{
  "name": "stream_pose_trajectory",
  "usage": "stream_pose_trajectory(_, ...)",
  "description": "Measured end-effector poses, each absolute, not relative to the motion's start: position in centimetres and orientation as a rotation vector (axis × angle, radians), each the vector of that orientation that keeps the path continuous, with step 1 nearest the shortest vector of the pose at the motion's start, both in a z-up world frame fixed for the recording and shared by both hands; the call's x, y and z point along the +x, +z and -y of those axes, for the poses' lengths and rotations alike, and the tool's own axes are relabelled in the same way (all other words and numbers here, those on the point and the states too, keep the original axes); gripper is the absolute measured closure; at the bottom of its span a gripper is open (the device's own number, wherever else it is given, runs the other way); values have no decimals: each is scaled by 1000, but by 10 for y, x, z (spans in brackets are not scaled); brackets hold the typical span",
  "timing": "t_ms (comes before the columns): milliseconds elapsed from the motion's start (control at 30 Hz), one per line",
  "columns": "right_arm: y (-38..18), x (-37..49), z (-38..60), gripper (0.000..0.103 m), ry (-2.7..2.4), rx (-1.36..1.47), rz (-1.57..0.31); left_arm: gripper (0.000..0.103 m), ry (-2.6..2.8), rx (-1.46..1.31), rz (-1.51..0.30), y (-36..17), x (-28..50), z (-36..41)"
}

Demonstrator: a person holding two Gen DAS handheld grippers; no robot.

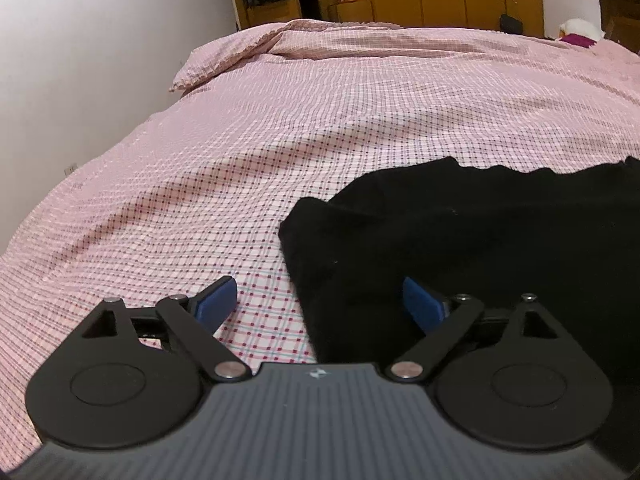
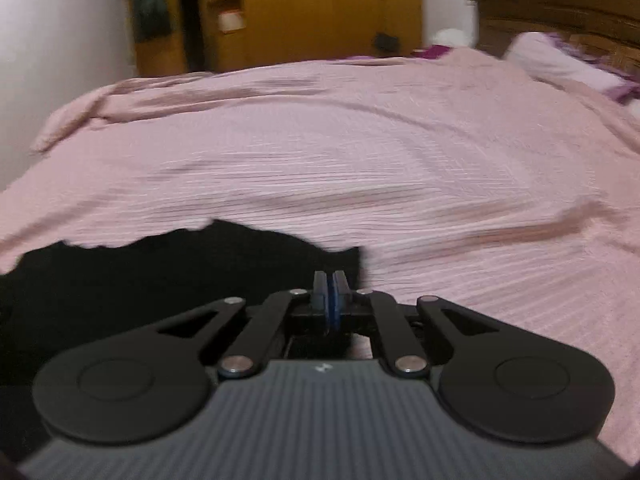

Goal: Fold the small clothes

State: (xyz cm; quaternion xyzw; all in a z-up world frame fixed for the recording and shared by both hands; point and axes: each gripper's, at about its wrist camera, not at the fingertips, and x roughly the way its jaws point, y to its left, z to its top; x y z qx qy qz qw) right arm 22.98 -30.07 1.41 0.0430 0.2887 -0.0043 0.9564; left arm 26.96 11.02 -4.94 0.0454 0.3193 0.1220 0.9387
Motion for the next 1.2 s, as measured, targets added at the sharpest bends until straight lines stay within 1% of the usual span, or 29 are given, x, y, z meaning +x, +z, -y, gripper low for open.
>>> stream_pose_trajectory(67,5,235,292,96,59,98,-623,8,249,79,-654,-50,270,-113)
stream_pose_trajectory(100,-2,238,289,87,61,97,-642,7,249,76,-654,-50,271,-114)
stream_pose_trajectory(133,-8,241,286,67,51,91,-656,6,248,76,-654,-50,271,-114)
stream_pose_trajectory(167,-18,244,284,56,35,84,-675,5,247,78,-654,-51,272,-114)
stream_pose_trajectory(200,-27,247,284,50,30,85,-694,5,245,82,-656,-51,272,-115)
stream_pose_trajectory(300,-40,243,290,50,25,113,-666,4,241,90,-667,-49,274,-116)
stream_pose_trajectory(467,-17,225,289,49,26,154,-655,4,243,82,-680,-32,257,-117)
stream_pose_trajectory(667,9,174,295,49,59,161,-605,4,199,77,-671,-6,202,-121)
stream_pose_trajectory(933,25,110,298,49,77,212,-622,4,160,-16,-693,17,130,-121)
stream_pose_trajectory(1200,26,51,287,49,123,191,-667,4,108,-114,-746,15,66,-111)
